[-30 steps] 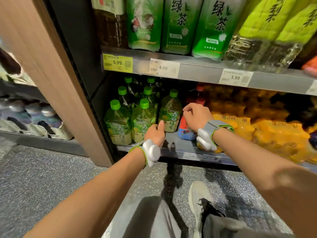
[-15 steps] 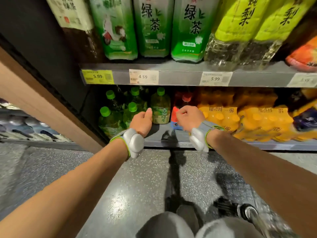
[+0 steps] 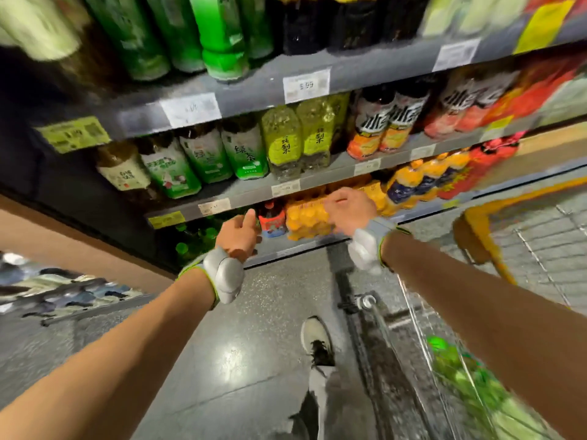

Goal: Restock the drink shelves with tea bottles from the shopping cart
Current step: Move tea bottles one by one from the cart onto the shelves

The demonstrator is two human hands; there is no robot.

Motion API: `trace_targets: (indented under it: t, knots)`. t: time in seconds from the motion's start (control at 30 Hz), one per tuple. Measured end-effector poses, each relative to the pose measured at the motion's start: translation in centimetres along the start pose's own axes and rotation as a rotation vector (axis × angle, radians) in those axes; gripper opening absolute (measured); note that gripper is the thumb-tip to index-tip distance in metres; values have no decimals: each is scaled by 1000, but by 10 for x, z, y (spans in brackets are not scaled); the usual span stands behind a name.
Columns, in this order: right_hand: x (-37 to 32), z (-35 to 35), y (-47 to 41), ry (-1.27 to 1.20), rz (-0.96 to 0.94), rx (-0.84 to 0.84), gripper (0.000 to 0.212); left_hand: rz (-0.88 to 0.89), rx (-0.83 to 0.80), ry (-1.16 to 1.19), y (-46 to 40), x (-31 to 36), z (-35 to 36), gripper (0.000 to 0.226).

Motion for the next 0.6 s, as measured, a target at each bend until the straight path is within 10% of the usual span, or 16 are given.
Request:
trace_targets:
  t: [0.43,0.6]
  knots:
    - [104,-226,106,-205,278,470,33,167,-204,139,97,183,140,27]
    - [181,-242,114,-73,390,367,44,223,-290,166,124,199,205,23]
Point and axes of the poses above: each hand's wrist, its own y-axis away from the middle knuckle, its own z-axis out of the palm, x = y × z, the point moved 4 cm from there along -y, towards the middle knuckle, and after that the axes turned 15 degrees about z, right-handed, at the moved point
